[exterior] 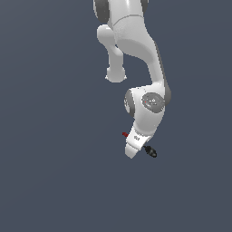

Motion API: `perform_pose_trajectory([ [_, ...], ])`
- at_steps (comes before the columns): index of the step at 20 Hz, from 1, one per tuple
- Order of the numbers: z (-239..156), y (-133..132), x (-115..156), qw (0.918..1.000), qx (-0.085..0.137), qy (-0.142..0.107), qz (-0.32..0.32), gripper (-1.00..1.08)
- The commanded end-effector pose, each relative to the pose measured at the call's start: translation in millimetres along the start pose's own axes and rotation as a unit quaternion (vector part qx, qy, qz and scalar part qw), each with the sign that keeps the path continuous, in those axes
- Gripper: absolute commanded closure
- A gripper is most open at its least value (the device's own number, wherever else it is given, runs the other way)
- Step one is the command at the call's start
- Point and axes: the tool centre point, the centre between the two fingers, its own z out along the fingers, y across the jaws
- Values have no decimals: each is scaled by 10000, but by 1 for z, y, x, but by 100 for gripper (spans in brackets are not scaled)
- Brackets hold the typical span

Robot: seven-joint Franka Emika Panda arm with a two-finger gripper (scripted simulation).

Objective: Pick up the object and move it to a goal position.

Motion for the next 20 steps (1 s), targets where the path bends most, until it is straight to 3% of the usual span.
perform_pose_trajectory([
  [1,-23,-15,9,10000,-7,5,-6,108],
  [11,-94,-61,39,10000,-5,7,-6,108],
  [20,-106,-67,45,10000,-1,11,-3,108],
])
